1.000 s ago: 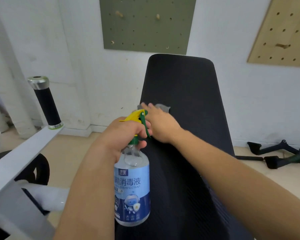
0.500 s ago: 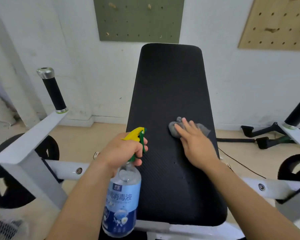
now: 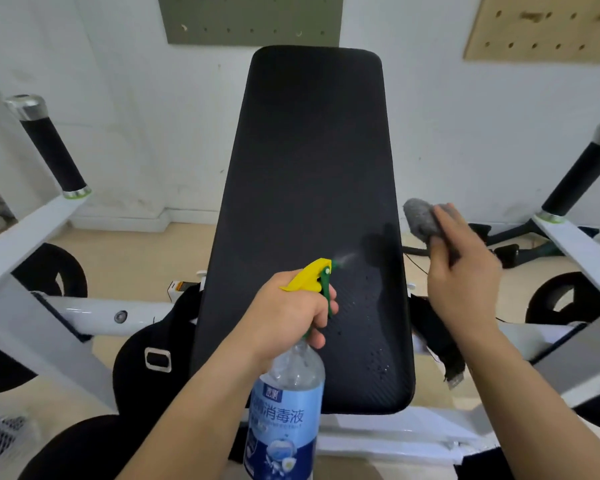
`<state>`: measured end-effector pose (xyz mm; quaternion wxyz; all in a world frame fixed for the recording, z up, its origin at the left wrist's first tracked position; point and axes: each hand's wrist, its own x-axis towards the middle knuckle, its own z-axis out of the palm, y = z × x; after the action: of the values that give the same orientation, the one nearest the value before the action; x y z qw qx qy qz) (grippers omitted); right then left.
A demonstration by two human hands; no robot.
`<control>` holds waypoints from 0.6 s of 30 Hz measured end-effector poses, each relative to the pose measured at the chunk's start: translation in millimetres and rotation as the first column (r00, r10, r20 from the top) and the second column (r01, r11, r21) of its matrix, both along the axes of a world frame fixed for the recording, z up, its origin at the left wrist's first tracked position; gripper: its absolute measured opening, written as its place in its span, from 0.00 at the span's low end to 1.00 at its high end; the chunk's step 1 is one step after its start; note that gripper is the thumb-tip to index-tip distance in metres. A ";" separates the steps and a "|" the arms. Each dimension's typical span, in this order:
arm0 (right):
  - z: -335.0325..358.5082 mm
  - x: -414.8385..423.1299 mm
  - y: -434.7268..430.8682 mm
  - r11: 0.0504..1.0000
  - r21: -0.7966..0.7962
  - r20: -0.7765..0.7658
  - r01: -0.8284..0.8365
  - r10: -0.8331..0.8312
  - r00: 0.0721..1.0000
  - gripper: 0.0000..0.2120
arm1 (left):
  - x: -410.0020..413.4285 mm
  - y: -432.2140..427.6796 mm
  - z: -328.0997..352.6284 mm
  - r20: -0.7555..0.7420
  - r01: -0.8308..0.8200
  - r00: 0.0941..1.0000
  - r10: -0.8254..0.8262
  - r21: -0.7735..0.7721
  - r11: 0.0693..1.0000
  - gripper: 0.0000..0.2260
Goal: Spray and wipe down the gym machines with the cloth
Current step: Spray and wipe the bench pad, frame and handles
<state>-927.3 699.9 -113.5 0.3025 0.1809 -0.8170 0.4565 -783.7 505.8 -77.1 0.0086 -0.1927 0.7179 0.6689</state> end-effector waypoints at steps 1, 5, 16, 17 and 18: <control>3.1 -1.8 0.4 0.999 -0.034 -0.007 0.011 -0.011 1.000 0.19 | -4.8 3.3 -0.5 0.012 -0.005 1.000 0.005 0.007 1.000 0.08; 5.3 -13.7 -5.9 0.996 -0.088 -0.002 0.023 -0.024 1.000 0.20 | -18.0 12.1 -7.9 0.064 -0.023 0.998 0.024 -0.015 1.000 0.06; -13.2 -55.7 -49.3 0.854 0.509 0.005 -0.108 0.122 0.993 0.20 | -7.5 -16.1 -1.2 -0.047 -0.078 0.996 0.079 0.029 0.997 0.13; -27.4 -34.3 -40.0 0.828 0.544 -0.035 -0.137 0.185 0.982 0.19 | -6.0 -20.6 -1.0 -0.048 -0.085 0.995 0.086 0.030 0.996 0.13; -43.1 -9.4 -29.8 0.791 0.581 -0.051 -0.190 0.269 0.962 0.19 | -4.6 -24.6 -1.0 -0.049 -0.091 0.995 0.092 0.027 0.995 0.13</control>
<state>-936.7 670.1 -156.7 0.2297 0.3906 -0.8660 0.2115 -788.3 481.3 -78.2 -0.0378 -0.2085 0.7000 0.6820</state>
